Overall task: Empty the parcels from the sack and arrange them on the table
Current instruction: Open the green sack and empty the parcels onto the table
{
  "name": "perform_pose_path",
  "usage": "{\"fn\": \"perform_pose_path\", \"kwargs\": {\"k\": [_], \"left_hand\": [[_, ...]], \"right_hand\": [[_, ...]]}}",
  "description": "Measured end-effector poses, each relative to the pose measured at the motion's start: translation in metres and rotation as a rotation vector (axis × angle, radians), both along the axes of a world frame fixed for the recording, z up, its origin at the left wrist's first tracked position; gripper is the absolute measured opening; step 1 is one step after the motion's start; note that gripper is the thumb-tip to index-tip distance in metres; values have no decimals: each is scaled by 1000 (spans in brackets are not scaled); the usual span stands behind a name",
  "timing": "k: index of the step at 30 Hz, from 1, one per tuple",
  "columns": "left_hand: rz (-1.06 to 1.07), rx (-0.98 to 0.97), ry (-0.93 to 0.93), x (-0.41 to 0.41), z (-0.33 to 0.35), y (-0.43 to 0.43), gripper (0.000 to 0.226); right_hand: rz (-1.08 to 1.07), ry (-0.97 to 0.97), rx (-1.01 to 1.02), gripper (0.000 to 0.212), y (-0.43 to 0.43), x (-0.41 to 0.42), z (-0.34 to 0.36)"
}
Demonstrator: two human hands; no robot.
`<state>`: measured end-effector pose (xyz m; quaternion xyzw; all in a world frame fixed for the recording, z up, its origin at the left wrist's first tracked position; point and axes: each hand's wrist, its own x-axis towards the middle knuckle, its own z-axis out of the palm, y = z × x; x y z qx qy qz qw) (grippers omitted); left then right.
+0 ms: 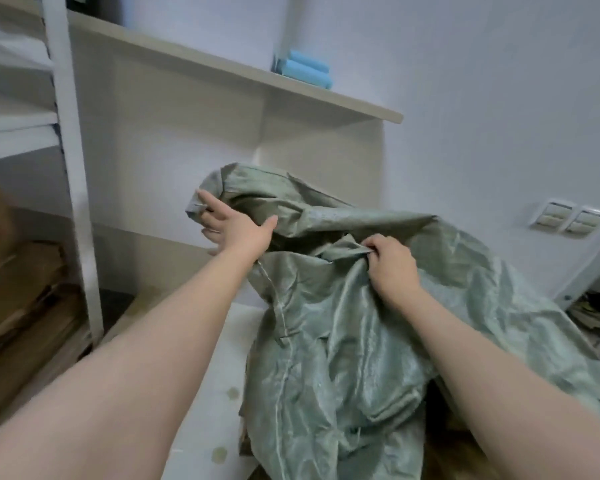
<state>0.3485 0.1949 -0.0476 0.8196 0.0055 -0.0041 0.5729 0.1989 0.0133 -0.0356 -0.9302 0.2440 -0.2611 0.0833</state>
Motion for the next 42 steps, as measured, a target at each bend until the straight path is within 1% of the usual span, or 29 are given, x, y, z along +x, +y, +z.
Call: {"fn": "perform_pose_path", "kwargs": {"k": [2,4,5,6,7,8,9,10,11,13,15,17,19,21,23,24,25,28,31,32,33,34,35,36,37,38,39,40,42], "left_hand": [[-29,71,158,-9,-36,-12,137],[-116,88,379,-20,-70,-19,140],[-203,113,454,-25,-86,-21,136],[-313,158,490,-31,-97,-22,126],[-402,225,488,-36,-104,-23,110],[-443,297,453,-40,-108,-23,90],[-433,343,393,-42,-108,-23,71],[-390,354,321,-45,-103,-23,55],[-311,329,244,-47,-94,-22,45],[-96,241,112,-50,-72,-16,38],[183,218,21,-55,-55,-1,36],[396,281,27,-66,-46,15,36],[462,354,106,-85,-45,21,37],[377,396,124,-115,-41,15,41],[220,423,31,-151,-38,-4,51],[162,422,-49,-171,-36,-16,52],[121,406,-133,-192,-33,-28,49],[31,280,-366,-259,-24,-62,30],[-34,161,-663,-330,-19,-88,20],[-67,174,-756,-349,-22,-95,20],[-115,234,-836,-367,-25,-101,20],[-175,338,-883,-382,-31,-106,21],[-231,457,-878,-394,-39,-111,23],[-262,569,-819,-403,-49,-115,29],[-260,659,-725,-409,-59,-119,40],[-238,742,-622,-415,-69,-121,54],[-211,809,-535,-416,-79,-121,65],[-180,863,-475,-413,-89,-117,73],[-105,955,-424,-408,-103,-109,78]], "right_hand": [[77,170,-19,21,5,6,-17],[115,258,-79,21,8,6,-28],[131,254,-80,21,8,5,-30],[143,231,-57,21,8,3,-29],[150,200,-26,21,6,0,-26],[153,172,-1,21,4,-3,-23],[159,150,8,21,2,-8,-19],[164,134,4,22,1,-13,-16],[168,118,0,23,0,-20,-13],[186,72,10,26,1,-34,-7],[235,42,2,29,-1,-50,-4],[278,53,-54,32,-6,-68,-5],[294,77,-91,35,-11,-88,-6],[304,79,-103,38,-13,-111,-6],[312,58,-113,39,-18,-136,-6],[317,40,-123,40,-21,-150,-6],[322,25,-134,42,-25,-165,-6],[307,12,-161,50,-42,-217,-9],[251,-21,-128,69,-65,-278,-16],[233,-17,-123,76,-74,-297,-21],[210,11,-129,84,-81,-315,-26],[169,72,-147,90,-91,-332,-33],[103,171,-188,96,-98,-346,-39],[21,284,-232,96,-106,-356,-48],[-68,369,-267,85,-114,-364,-57],[-159,403,-266,63,-122,-372,-63],[-250,393,-212,40,-127,-375,-66],[-333,330,-124,27,-131,-376,-66],[-427,140,72,23,-143,-385,-61]]}}
